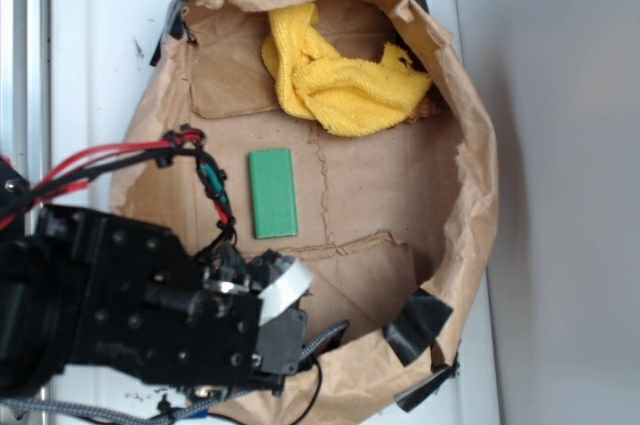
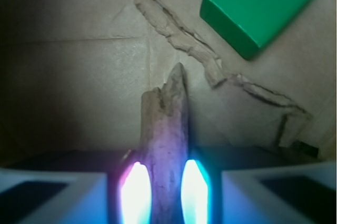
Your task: Grab the wood chip.
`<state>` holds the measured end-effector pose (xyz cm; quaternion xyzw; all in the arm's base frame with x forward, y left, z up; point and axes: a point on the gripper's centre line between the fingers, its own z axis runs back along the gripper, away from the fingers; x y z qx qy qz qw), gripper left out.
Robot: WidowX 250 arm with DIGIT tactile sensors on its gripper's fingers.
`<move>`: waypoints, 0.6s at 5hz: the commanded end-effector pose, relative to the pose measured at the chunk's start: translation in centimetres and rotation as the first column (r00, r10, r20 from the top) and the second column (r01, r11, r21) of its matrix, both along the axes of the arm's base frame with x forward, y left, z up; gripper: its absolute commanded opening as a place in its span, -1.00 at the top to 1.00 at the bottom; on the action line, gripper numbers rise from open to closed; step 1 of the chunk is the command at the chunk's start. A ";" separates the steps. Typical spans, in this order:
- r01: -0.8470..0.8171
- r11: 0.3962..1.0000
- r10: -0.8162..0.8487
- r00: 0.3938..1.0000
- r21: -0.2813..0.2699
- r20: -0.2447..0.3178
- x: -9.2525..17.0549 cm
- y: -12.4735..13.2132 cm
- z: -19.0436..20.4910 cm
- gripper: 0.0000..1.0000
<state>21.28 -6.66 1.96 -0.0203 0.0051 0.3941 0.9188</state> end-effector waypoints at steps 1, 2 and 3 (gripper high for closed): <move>0.001 1.000 -0.002 0.998 -0.014 -0.065 -2.4 0.8 -1.3 -1.00; -0.019 0.999 0.017 0.999 -0.049 -0.038 -2.2 0.5 -1.6 -1.00; -0.031 0.997 0.029 0.999 -0.065 -0.027 2.8 3.9 3.4 -1.00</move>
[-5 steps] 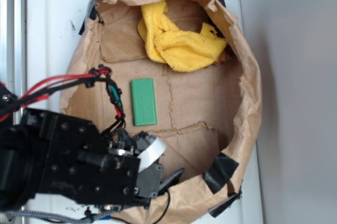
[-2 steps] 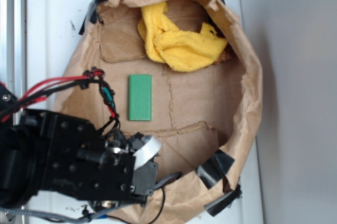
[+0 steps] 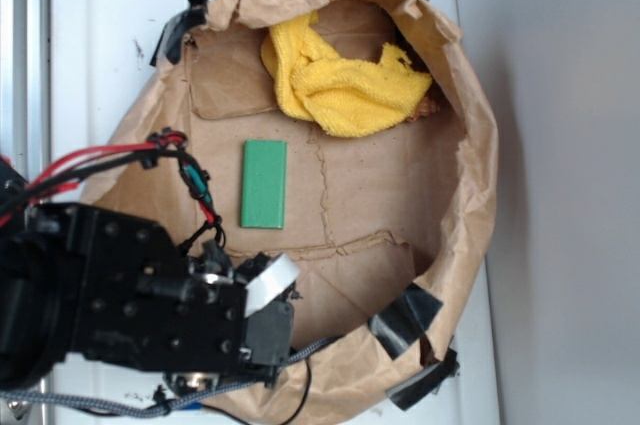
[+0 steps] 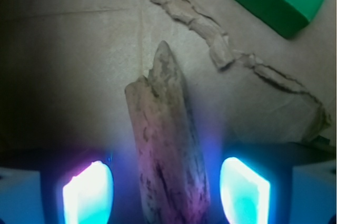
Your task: Grab the wood chip.
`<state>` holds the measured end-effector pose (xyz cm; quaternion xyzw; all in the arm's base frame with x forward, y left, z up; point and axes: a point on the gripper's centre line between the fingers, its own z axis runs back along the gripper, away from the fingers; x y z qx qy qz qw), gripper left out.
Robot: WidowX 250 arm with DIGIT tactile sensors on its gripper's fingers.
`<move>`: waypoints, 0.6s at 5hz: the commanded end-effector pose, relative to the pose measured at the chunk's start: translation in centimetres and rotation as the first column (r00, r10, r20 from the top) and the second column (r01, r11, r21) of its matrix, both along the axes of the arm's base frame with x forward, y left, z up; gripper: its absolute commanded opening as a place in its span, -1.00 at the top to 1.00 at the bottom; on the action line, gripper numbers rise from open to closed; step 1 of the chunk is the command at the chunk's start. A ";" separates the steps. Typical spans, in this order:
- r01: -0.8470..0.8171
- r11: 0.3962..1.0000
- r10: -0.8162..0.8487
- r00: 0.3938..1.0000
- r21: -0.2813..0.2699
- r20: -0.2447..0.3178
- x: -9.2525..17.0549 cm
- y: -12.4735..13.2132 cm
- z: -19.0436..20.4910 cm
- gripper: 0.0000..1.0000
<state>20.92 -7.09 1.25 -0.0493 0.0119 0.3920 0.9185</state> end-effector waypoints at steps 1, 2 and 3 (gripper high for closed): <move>-0.026 1.000 0.027 0.998 0.014 -0.053 4.0 4.2 3.4 -1.00; -0.041 0.998 0.045 0.996 0.050 -0.072 -0.1 3.9 2.1 1.00; -0.033 0.999 0.035 0.998 0.041 -0.059 -0.6 3.6 2.4 1.00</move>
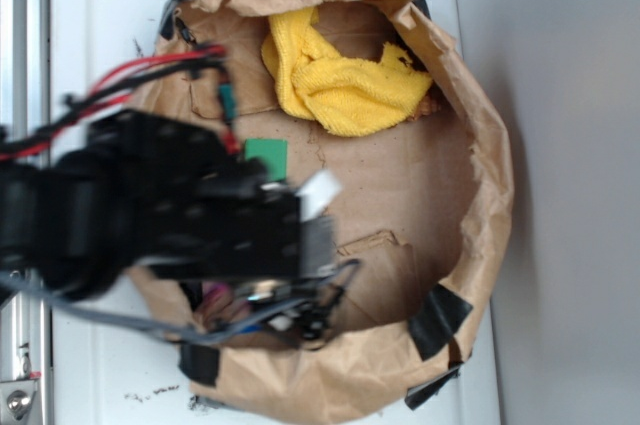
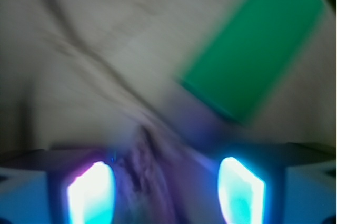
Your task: Grab the wood chip.
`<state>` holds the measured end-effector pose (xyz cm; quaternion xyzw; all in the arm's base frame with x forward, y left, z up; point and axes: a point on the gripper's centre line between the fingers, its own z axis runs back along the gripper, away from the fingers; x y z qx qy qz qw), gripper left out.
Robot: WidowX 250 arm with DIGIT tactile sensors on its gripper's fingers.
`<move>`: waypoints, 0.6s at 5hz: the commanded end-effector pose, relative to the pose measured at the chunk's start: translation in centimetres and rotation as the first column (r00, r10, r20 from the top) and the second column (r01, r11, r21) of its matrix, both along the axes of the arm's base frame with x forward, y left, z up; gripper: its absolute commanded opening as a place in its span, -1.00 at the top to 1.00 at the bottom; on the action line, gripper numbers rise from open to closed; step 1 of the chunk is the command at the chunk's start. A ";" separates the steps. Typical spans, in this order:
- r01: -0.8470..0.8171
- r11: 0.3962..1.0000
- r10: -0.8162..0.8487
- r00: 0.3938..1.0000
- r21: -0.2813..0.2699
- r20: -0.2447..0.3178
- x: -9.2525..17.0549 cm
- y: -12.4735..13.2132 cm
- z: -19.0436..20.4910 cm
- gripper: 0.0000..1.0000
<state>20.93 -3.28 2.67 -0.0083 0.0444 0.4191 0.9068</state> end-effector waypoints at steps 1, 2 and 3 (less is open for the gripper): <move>0.020 1.000 -0.019 0.999 -0.020 0.041 -0.6 -0.3 1.0 1.00; 0.023 1.000 -0.022 0.999 -0.020 0.047 -0.4 -0.2 0.9 1.00; 0.023 1.000 -0.022 0.998 -0.020 0.051 -0.3 -0.2 1.0 1.00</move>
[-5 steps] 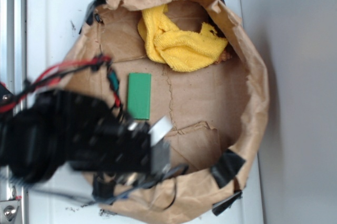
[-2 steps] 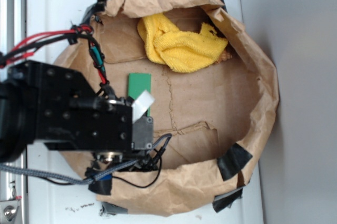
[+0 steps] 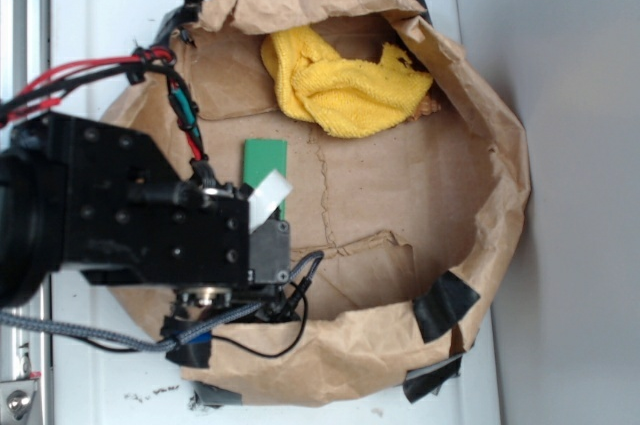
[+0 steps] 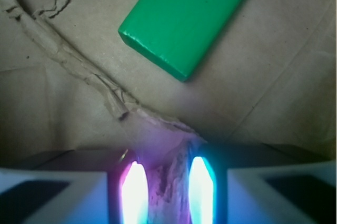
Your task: Grab the wood chip.
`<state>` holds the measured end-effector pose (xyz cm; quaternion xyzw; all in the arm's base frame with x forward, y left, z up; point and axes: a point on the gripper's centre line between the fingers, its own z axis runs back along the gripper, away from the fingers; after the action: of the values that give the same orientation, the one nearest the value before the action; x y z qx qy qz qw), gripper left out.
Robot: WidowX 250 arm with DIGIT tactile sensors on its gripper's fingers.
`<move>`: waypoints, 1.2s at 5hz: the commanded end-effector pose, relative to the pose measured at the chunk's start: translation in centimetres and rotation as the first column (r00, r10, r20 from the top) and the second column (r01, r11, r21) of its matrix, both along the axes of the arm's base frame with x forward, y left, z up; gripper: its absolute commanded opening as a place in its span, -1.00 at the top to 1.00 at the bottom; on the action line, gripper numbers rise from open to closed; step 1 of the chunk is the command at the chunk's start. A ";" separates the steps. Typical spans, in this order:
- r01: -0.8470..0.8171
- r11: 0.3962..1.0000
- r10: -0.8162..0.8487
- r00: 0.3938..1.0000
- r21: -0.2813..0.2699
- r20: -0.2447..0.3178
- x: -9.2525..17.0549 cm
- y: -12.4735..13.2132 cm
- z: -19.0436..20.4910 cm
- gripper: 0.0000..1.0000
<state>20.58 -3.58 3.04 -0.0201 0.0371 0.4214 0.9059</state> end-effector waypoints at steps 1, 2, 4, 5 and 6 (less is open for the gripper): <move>0.010 1.000 -0.008 0.998 -0.022 0.055 3.5 1.7 2.7 1.00; -0.024 1.000 0.022 0.987 0.011 0.157 7.2 3.0 6.6 1.00; -0.077 0.997 0.067 0.958 0.022 0.280 12.6 4.7 12.1 1.00; -0.043 0.991 0.001 0.948 0.124 0.319 11.6 4.6 13.9 1.00; -0.033 0.989 -0.018 0.941 0.143 0.339 10.4 5.1 15.5 1.00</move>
<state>31.34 1.33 16.61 -0.0121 -0.1265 0.4181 0.8995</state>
